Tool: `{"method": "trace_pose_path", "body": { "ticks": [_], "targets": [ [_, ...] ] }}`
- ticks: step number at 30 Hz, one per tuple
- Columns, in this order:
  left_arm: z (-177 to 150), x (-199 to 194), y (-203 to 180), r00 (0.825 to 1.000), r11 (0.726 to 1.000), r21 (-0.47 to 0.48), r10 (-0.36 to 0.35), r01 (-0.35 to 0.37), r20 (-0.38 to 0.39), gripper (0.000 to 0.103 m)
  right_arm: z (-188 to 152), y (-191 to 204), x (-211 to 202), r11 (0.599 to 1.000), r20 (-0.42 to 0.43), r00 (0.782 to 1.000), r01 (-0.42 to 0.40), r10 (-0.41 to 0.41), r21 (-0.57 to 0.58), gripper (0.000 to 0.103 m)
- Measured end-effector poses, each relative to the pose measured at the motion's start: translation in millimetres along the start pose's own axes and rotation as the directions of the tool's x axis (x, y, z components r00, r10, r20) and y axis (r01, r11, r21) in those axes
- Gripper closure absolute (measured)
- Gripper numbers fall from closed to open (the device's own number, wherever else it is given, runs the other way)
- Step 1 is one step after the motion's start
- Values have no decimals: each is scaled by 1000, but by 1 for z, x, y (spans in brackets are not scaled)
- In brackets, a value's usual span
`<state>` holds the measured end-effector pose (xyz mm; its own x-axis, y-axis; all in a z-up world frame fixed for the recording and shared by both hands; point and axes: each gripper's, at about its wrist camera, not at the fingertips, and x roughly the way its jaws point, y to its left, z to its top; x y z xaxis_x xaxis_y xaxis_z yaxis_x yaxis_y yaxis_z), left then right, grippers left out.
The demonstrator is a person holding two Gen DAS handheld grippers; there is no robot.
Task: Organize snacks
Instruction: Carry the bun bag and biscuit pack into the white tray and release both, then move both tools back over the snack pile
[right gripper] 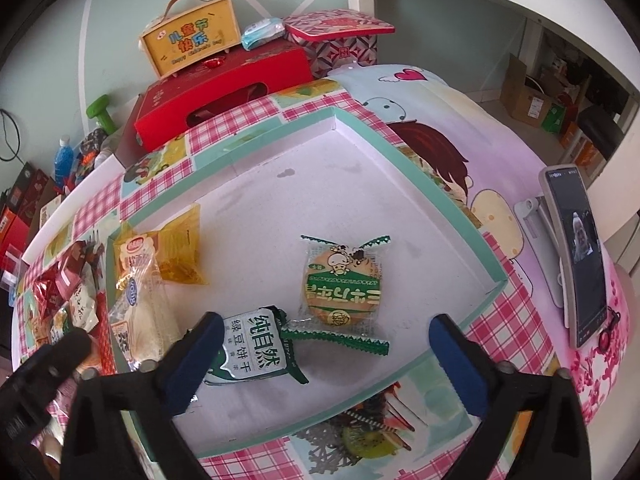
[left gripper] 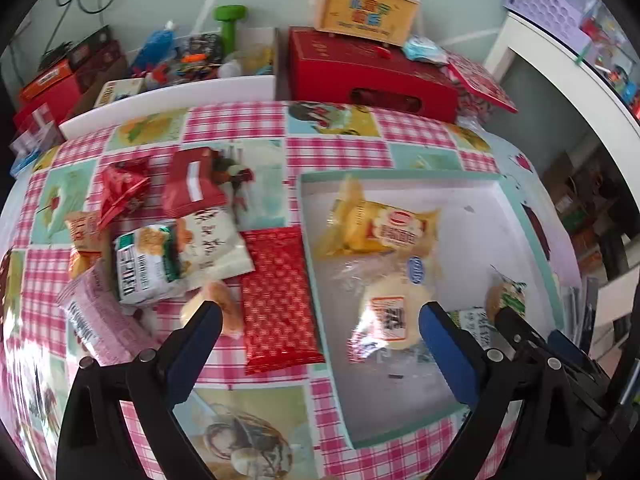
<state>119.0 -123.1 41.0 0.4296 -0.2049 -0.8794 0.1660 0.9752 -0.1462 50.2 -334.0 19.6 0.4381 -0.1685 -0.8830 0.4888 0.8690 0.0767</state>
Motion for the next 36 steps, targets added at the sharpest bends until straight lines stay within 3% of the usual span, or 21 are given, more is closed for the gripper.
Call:
{"method": "trace_pose_path", "body": {
  "ticks": [6, 15, 26, 36],
  "targets": [
    [-1, -1, 20, 1000, 998, -55, 28, -28, 6, 4, 0, 6, 0, 1000, 1, 1000, -10, 10, -18, 0],
    [-16, -6, 44, 996, 996, -23, 83, -84, -41, 4, -3, 23, -2, 997, -11, 999, -32, 32, -64, 0],
    [-14, -18, 111, 994, 981, -166, 95, -102, -48, 4, -17, 82, -13, 970, 11, 993, -110, 116, -218, 0],
    [-21, -21, 173, 992, 942, -313, 108, -125, -71, 4, -40, 144, -18, 918, 10, 980, -182, 198, -351, 0]
  ]
}}
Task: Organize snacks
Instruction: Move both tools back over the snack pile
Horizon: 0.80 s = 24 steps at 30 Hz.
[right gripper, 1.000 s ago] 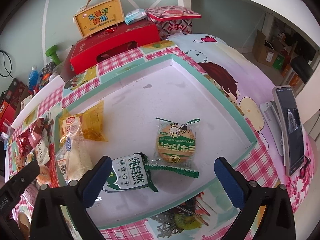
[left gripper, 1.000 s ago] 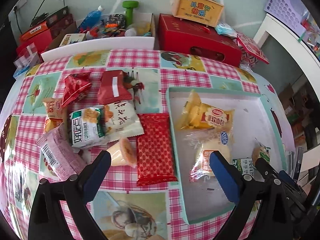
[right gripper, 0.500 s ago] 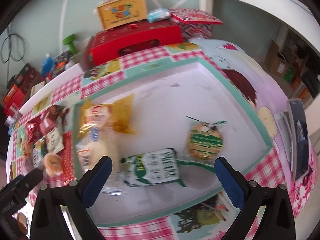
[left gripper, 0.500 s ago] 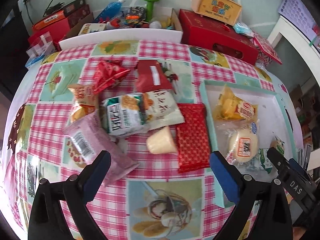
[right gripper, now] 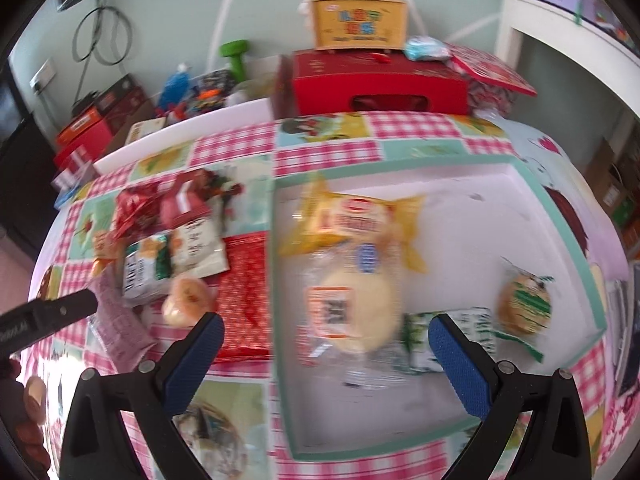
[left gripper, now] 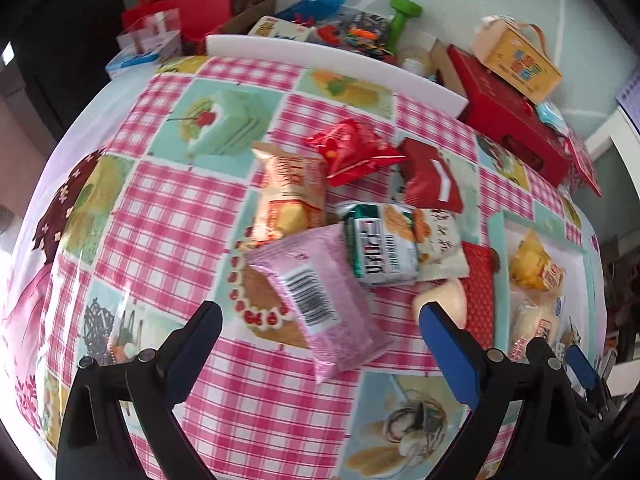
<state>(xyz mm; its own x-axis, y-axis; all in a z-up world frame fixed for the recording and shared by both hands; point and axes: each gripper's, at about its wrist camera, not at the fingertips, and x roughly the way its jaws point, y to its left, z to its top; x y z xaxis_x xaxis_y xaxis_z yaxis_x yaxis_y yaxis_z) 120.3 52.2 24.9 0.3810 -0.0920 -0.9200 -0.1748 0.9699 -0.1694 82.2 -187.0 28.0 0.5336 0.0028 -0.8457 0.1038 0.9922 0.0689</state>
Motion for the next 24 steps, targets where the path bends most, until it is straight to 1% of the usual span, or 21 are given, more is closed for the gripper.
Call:
{"method": "trace_pose_path", "body": {
  "ticks": [6, 8, 11, 13, 14, 16, 19, 20, 21, 22, 23, 24],
  "targets": [
    [-1, 9, 14, 999, 998, -54, -22, 20, -33, 4, -5, 40, 8, 993, 8, 998, -61, 62, -98, 0],
    [-2, 13, 15, 999, 998, -61, -26, 23, -45, 4, -7, 51, 11, 989, 11, 997, -70, 72, -131, 2],
    [-2, 21, 14, 998, 997, -69, -26, 22, -65, 4, -11, 67, 19, 980, 6, 997, -74, 76, -184, 8],
    [-2, 25, 13, 997, 998, -65, -28, 23, -71, 4, -12, 76, 26, 975, 2, 997, -79, 81, -209, 14],
    [-2, 26, 12, 997, 998, -63, -28, 23, -72, 5, -13, 79, 29, 972, -2, 996, -84, 85, -217, 15],
    [-1, 29, 10, 997, 998, -60, -34, 30, -71, 8, -14, 85, 36, 969, -9, 996, -91, 91, -231, 19],
    [1, 32, 6, 996, 998, -48, -43, 40, -75, 10, -15, 92, 47, 965, -29, 995, -103, 99, -243, 27],
    [1, 34, 4, 996, 998, -45, -45, 42, -78, 11, -15, 93, 51, 964, -36, 994, -108, 102, -243, 29],
    [1, 36, 3, 996, 998, -42, -47, 43, -82, 16, -14, 94, 54, 964, -43, 994, -109, 102, -244, 31],
    [1, 38, 1, 995, 998, -39, -48, 44, -87, 27, -15, 96, 56, 963, -46, 994, -109, 101, -245, 33],
    [0, 40, 0, 994, 998, -37, -50, 47, -96, 32, -15, 96, 57, 963, -39, 994, -104, 98, -249, 34],
    [0, 43, -1, 993, 998, -35, -50, 47, -105, 32, -14, 98, 58, 962, -32, 995, -100, 95, -254, 35]
  ]
}}
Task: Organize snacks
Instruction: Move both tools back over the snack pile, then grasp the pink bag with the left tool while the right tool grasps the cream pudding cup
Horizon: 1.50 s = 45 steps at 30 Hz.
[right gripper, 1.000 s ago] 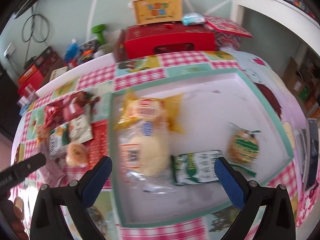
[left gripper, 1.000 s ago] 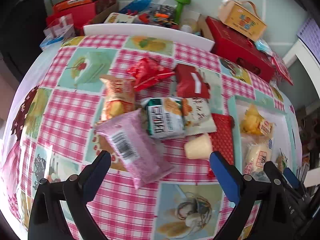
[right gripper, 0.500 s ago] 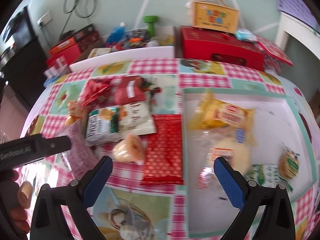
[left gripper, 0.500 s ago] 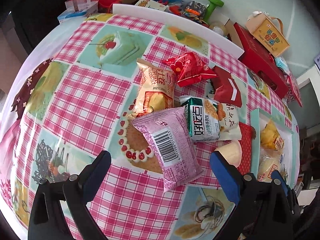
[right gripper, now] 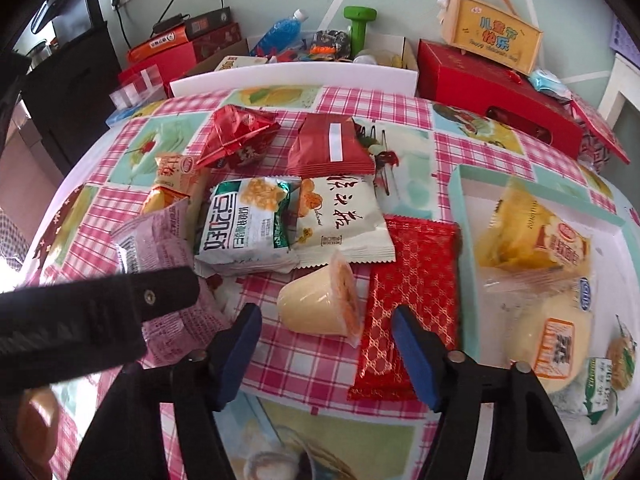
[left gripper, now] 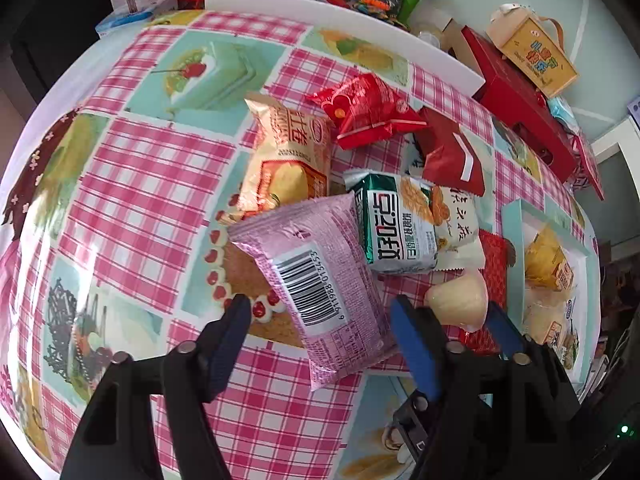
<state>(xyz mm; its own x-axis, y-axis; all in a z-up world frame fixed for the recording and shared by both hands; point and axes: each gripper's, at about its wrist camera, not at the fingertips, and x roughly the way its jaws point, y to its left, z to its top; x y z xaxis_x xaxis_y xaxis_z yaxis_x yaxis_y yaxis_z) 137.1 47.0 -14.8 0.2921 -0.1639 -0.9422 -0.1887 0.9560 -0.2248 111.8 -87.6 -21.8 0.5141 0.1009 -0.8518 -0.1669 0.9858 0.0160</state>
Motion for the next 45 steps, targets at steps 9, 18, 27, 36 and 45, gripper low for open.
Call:
{"method": "trace_pose_path", "body": {
  "ticks": [9, 18, 27, 36, 45],
  "targets": [
    [0, 14, -7, 999, 1000, -1, -20, 20, -28, 49, 2, 3, 6, 1000, -2, 1000, -4, 4, -5, 56],
    [-2, 9, -7, 1000, 1000, 11, -13, 13, -8, 60, 1, 1, 5, 1000, 0, 1000, -22, 22, 9, 59],
    [0, -4, -12, 999, 999, 34, -15, 14, 32, 61, 0, -3, 0, 999, 0, 999, -40, 40, 31, 61],
    [-1, -24, -13, 997, 999, 41, -35, 32, 76, 61, 1, -7, -12, 997, 17, 998, -58, 58, 48, 63],
    [-4, -54, -18, 988, 996, 66, -76, 68, 136, 61, 4, -21, -44, 995, 83, 995, -56, 50, 77, 63]
  ]
}}
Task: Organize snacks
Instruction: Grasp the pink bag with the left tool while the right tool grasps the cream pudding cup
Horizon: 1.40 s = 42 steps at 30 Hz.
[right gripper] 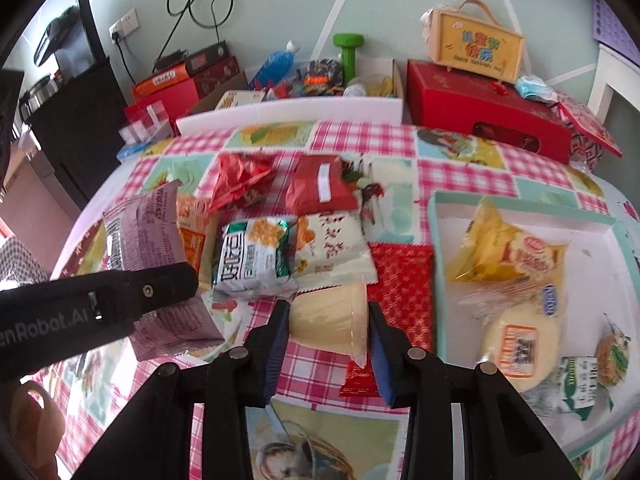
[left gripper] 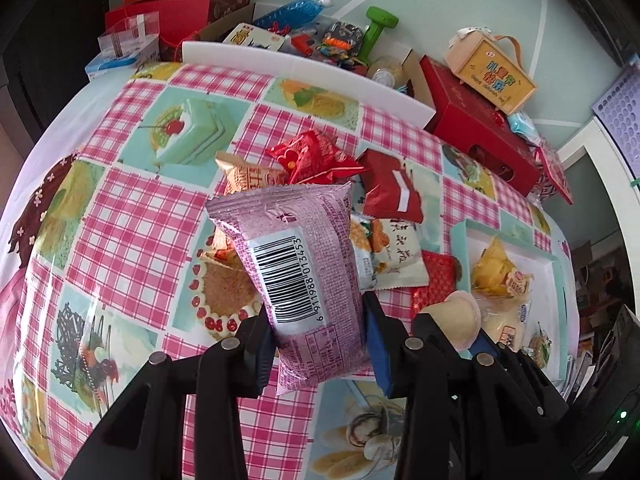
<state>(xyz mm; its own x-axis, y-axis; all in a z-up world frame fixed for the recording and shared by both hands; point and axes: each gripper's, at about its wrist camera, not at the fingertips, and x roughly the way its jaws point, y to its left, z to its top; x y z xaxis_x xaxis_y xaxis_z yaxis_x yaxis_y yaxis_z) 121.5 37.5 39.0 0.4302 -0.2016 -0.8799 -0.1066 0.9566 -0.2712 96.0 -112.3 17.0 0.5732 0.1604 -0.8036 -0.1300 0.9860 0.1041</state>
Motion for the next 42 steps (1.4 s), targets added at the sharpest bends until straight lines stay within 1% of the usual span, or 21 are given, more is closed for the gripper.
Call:
{"method": "trace_pose_path", "body": {
  "ticks": [6, 12, 16, 21, 24, 27, 31, 34, 38, 42],
  "targets": [
    [-2, -6, -13, 1000, 999, 31, -17, 16, 12, 61, 1, -15, -15, 999, 20, 1000, 18, -19, 40, 63],
    [-5, -5, -31, 999, 997, 72, -33, 32, 9, 61, 5, -42, -26, 995, 42, 998, 41, -45, 95, 63],
    [-7, -8, -45, 999, 994, 104, -45, 43, 18, 61, 5, -80, -36, 979, 56, 994, 85, -97, 185, 63],
    [-10, -10, -69, 997, 984, 164, -68, 63, 27, 61, 1, -133, -49, 938, 55, 982, 157, -183, 309, 63],
    [-13, -8, -88, 996, 975, 208, -82, 76, 22, 61, -4, -163, -55, 908, 46, 973, 194, -227, 371, 63],
    [-17, -5, -107, 996, 964, 253, -93, 86, 14, 61, -8, -186, -60, 883, 43, 967, 212, -253, 420, 63],
    [-26, -1, -130, 996, 945, 316, -92, 85, 5, 61, -14, -209, -67, 853, 40, 959, 230, -280, 469, 63],
    [-31, 4, -146, 996, 930, 357, -94, 91, -9, 61, -18, -223, -69, 833, 36, 958, 230, -286, 503, 63],
    [-36, 10, -170, 995, 908, 408, -98, 96, -16, 61, -21, -235, -71, 818, 35, 955, 233, -294, 526, 63],
    [-39, 19, -196, 994, 887, 448, -101, 109, -43, 61, -23, -243, -74, 812, 45, 954, 227, -297, 538, 63]
  ]
}}
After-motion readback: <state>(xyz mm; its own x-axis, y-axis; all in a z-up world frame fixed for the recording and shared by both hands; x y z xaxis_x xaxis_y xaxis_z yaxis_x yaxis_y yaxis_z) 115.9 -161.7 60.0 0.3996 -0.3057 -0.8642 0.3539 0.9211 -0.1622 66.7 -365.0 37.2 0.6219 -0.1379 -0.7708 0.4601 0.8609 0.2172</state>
